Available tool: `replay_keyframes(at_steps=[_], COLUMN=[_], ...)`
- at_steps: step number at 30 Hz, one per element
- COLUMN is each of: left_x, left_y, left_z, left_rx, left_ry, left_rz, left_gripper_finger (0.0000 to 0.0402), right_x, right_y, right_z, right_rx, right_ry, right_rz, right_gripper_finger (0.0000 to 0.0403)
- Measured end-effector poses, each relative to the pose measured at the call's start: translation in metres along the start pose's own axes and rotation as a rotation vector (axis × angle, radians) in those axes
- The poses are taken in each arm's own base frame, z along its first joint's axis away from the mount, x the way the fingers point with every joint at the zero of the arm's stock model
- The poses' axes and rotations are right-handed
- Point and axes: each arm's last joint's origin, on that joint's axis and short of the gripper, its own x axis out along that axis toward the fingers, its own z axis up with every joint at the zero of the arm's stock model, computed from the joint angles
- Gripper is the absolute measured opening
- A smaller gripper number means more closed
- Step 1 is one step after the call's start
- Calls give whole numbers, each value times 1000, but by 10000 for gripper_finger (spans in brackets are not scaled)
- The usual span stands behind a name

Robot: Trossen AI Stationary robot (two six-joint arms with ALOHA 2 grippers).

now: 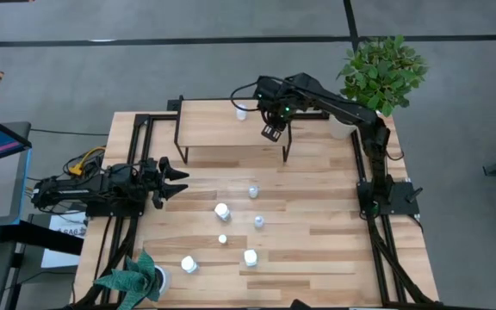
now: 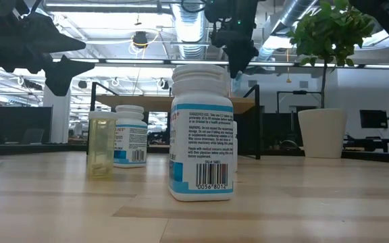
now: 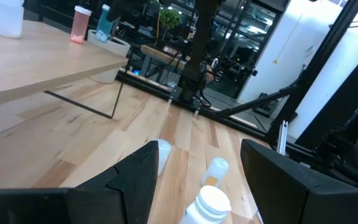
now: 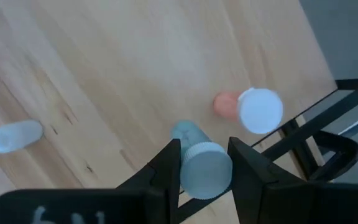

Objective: Pick and place medicine bottles onto shelf by color
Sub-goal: Put the blue pill bottle on the shelf

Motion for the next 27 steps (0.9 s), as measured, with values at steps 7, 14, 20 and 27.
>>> replay_keyframes(at_steps=[7,14,20,27], left_x=[0,0,0,0], left_y=[0,0,0,0], left_z=[0,0,0,0], left_rx=[0,0,0,0], left_ry=[0,0,0,0], left_rz=[0,0,0,0], left_gripper_finger=[217,217,217,217], right_x=[11,11,11,11], right_y=[0,-3,-3,-3], right_z=[0,1,2,2], right_rx=[2,10,12,13], right_ry=[5,1,-10,-11], right_rz=[0,-2,-1,-2], right_gripper_finger=[118,118,132,175])
